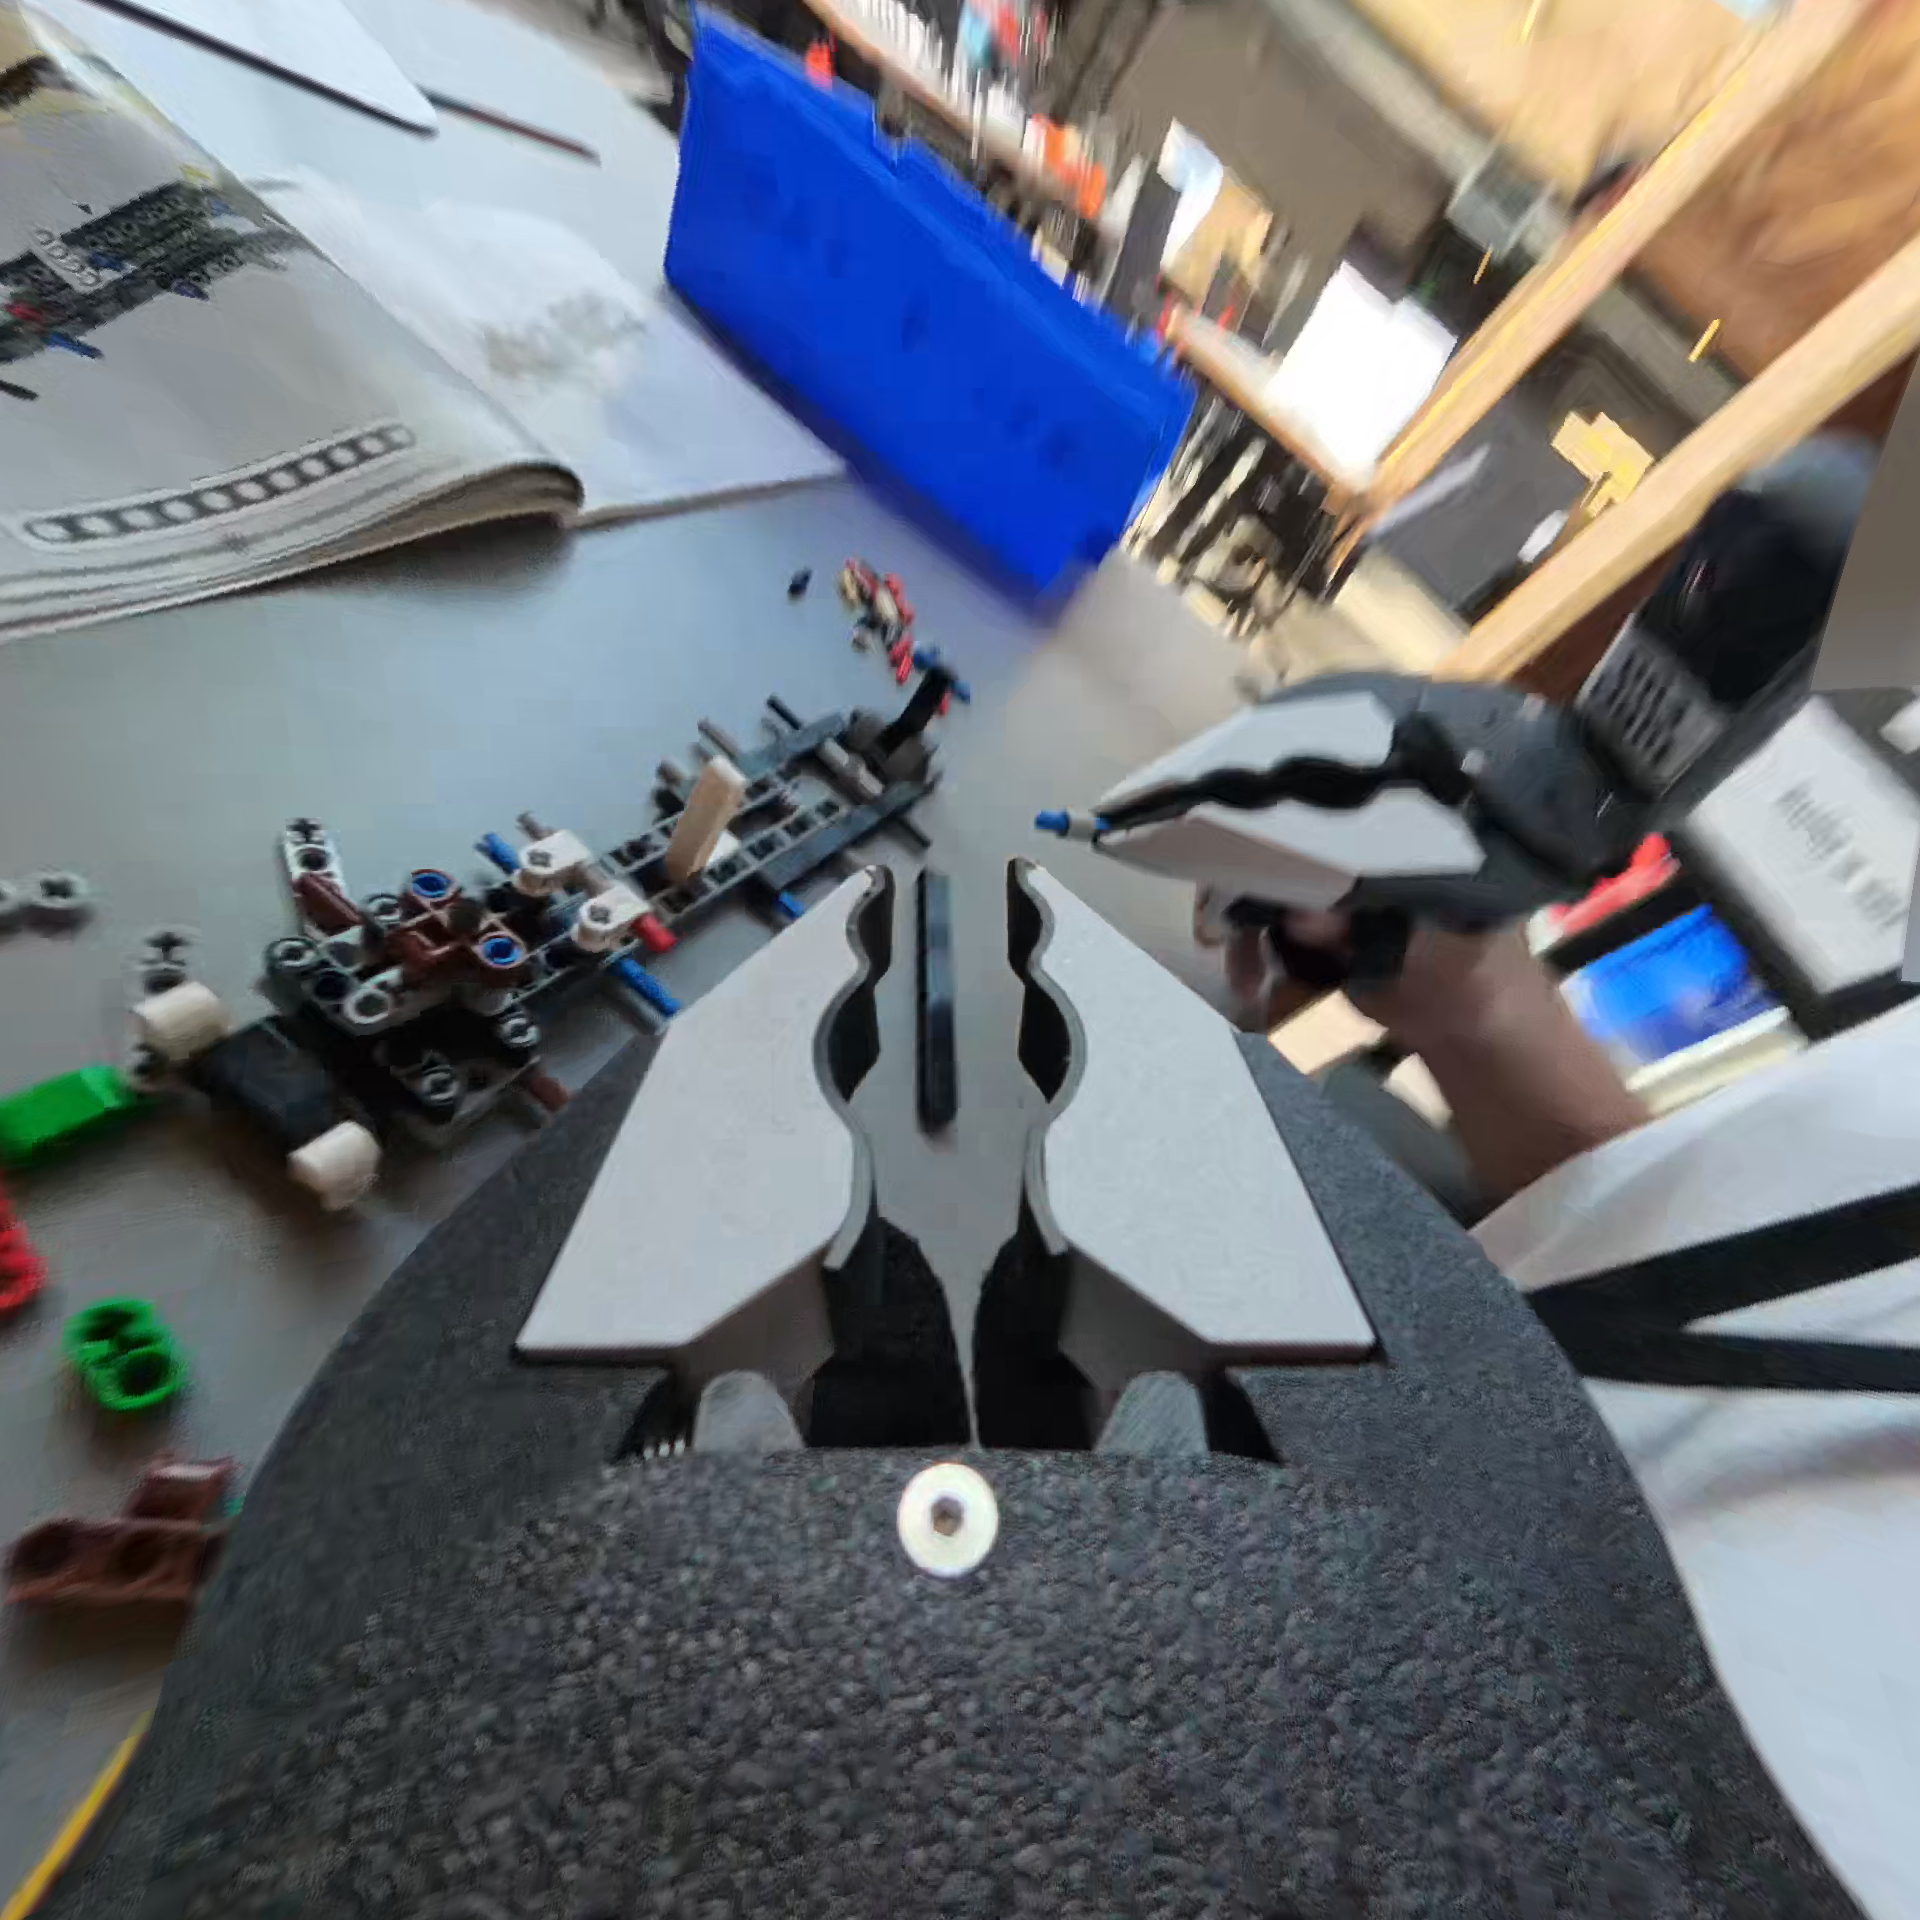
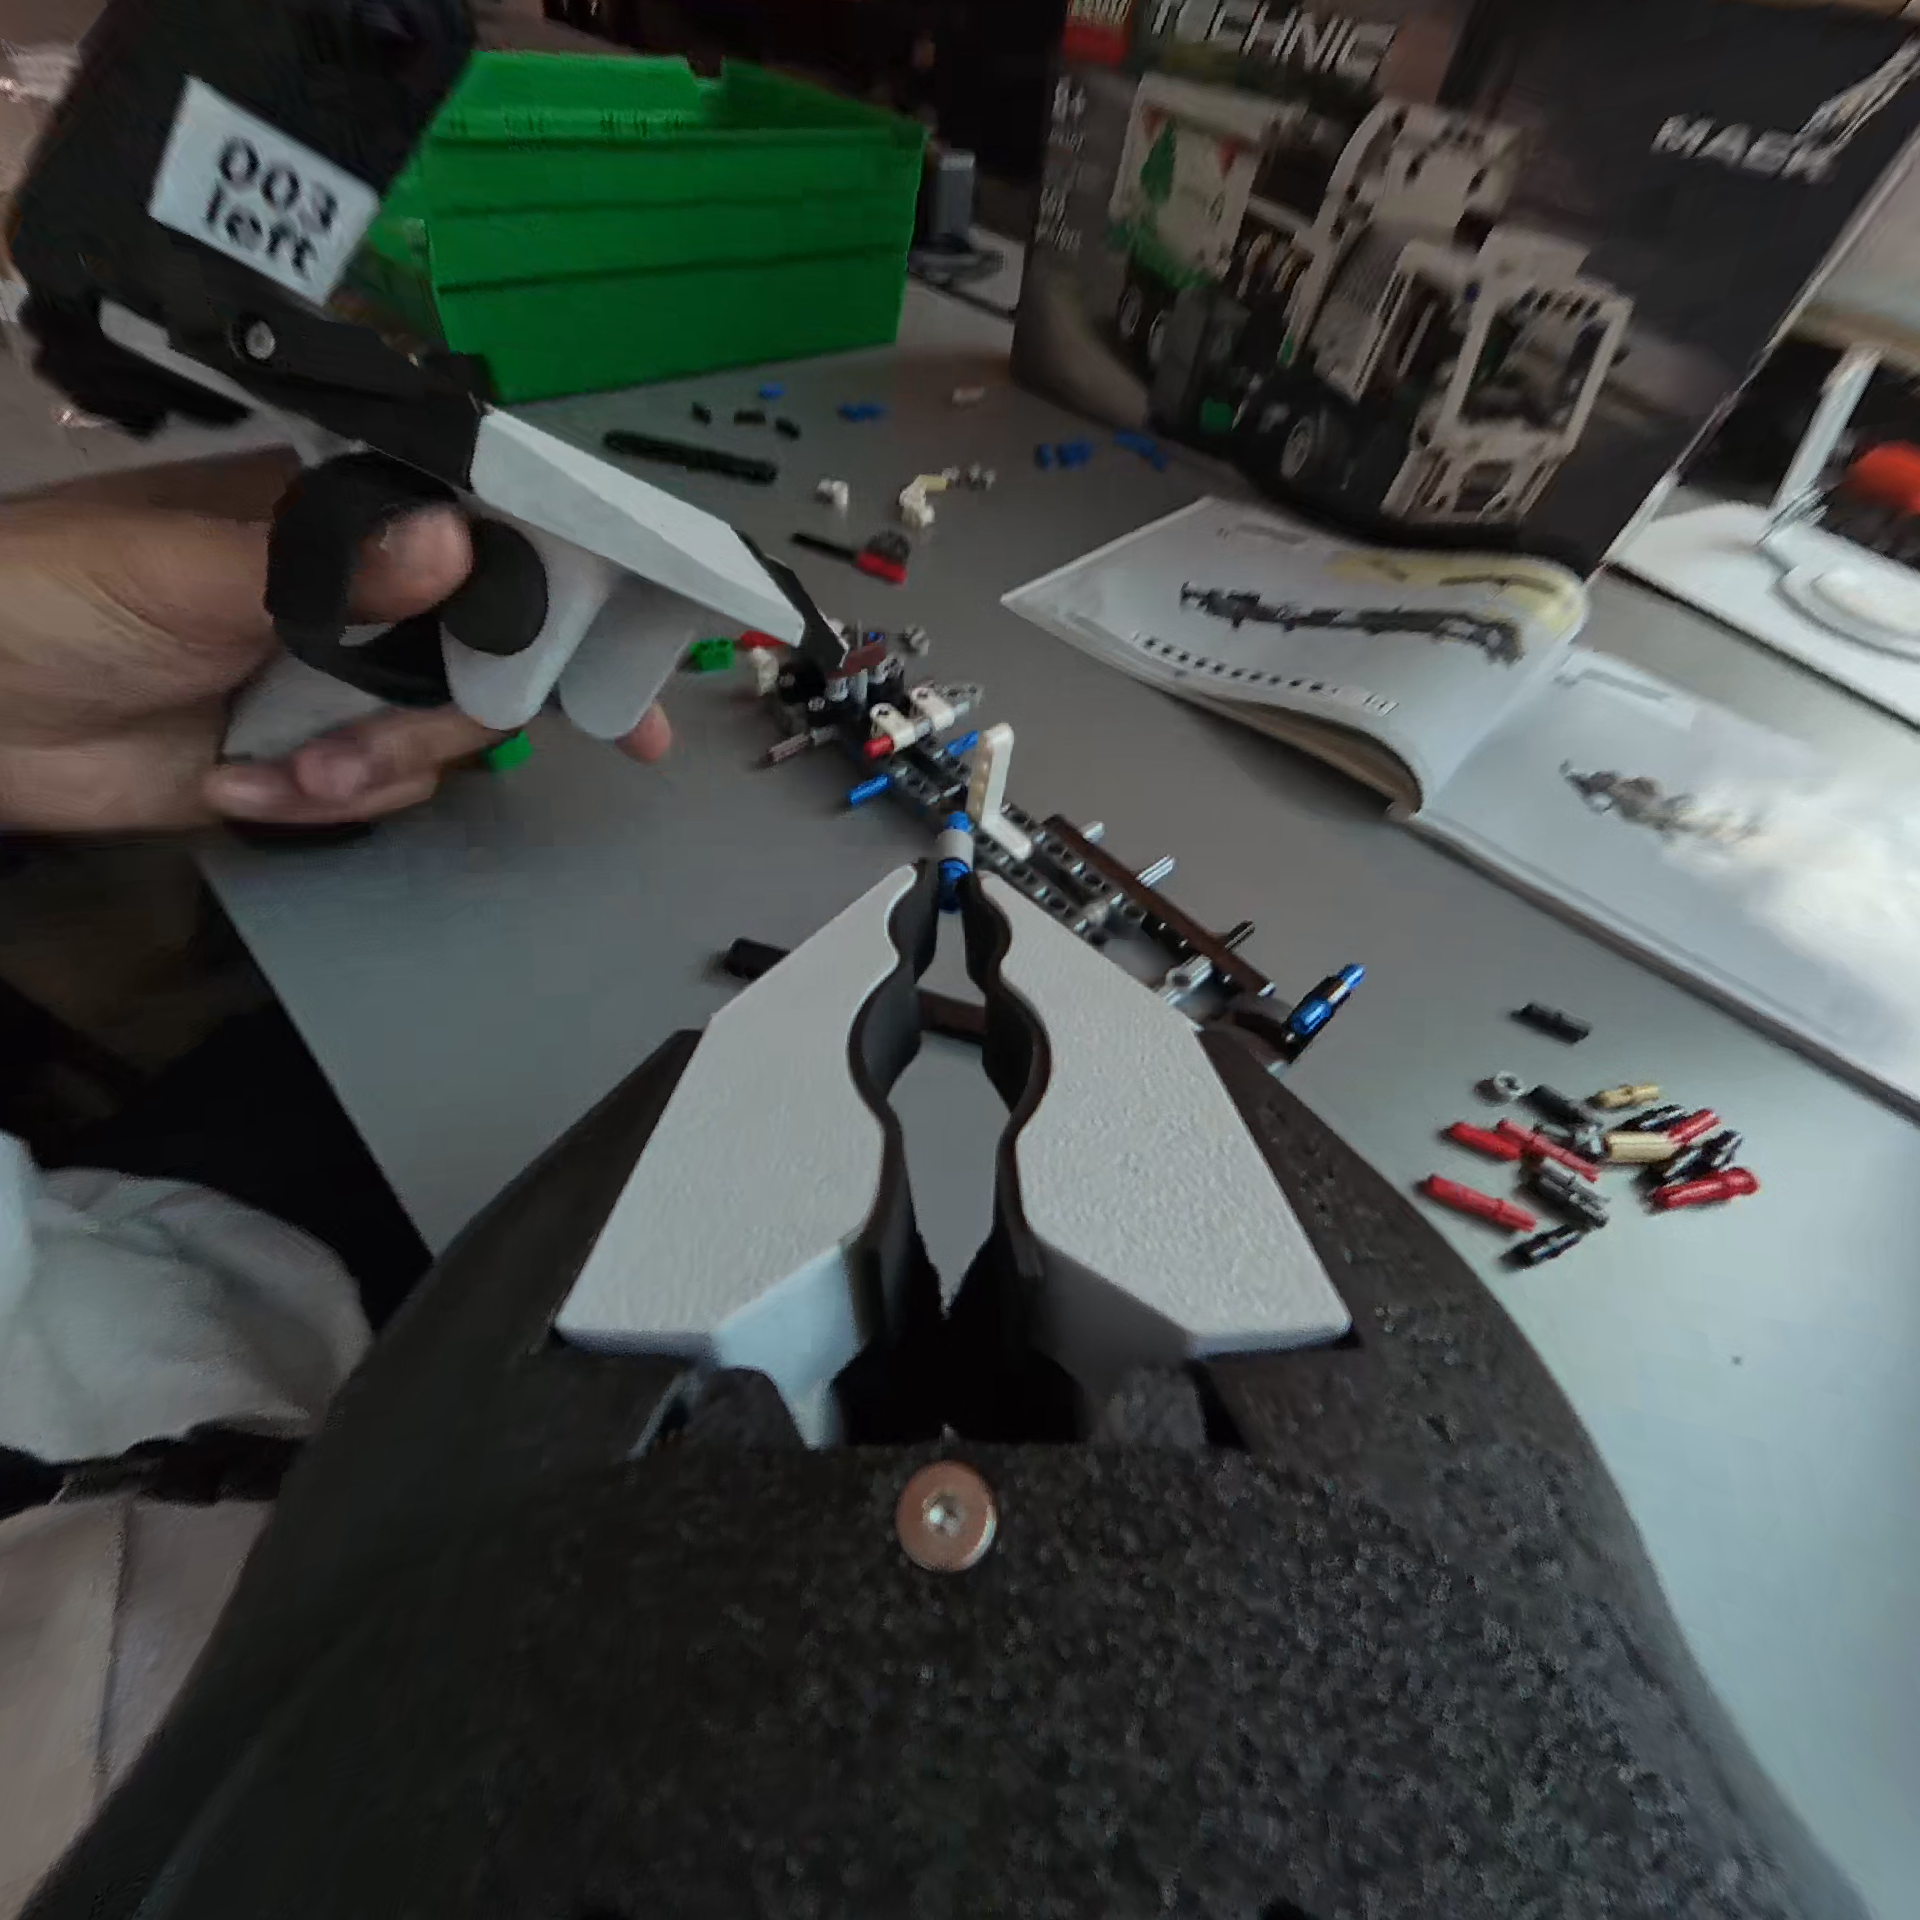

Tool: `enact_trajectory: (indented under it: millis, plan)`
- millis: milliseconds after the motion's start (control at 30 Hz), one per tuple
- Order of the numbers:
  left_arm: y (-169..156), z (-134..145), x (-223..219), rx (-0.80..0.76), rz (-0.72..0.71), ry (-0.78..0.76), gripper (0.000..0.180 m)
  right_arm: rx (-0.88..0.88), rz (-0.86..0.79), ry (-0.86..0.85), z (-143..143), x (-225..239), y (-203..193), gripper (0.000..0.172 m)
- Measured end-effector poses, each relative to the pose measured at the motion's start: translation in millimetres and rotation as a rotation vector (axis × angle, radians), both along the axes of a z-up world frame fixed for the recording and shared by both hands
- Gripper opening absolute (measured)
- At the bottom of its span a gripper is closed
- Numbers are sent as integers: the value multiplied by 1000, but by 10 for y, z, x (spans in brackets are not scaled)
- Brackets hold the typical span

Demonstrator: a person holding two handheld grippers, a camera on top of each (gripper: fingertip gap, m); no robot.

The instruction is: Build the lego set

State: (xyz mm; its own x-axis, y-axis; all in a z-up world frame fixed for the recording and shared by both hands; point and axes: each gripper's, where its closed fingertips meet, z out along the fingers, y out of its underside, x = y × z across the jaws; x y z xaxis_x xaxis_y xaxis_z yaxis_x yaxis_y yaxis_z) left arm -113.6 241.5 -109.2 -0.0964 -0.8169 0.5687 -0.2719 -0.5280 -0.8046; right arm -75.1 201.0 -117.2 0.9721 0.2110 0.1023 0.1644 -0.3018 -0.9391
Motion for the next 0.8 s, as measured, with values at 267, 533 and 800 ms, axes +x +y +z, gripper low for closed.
enact_trajectory:
  millis: [267,533,800]
  plan:
    - [-340,-572,-114,486,-202,349,23,-260,14,135,-389,-184,-182,3]
    - [-345,-764,-18,661,-190,448,11,-297,12,121,-488,-258,-234,3]
    - [-380,-719,-45,335,-232,460,6,-292,20,114,-508,-270,-239,3]
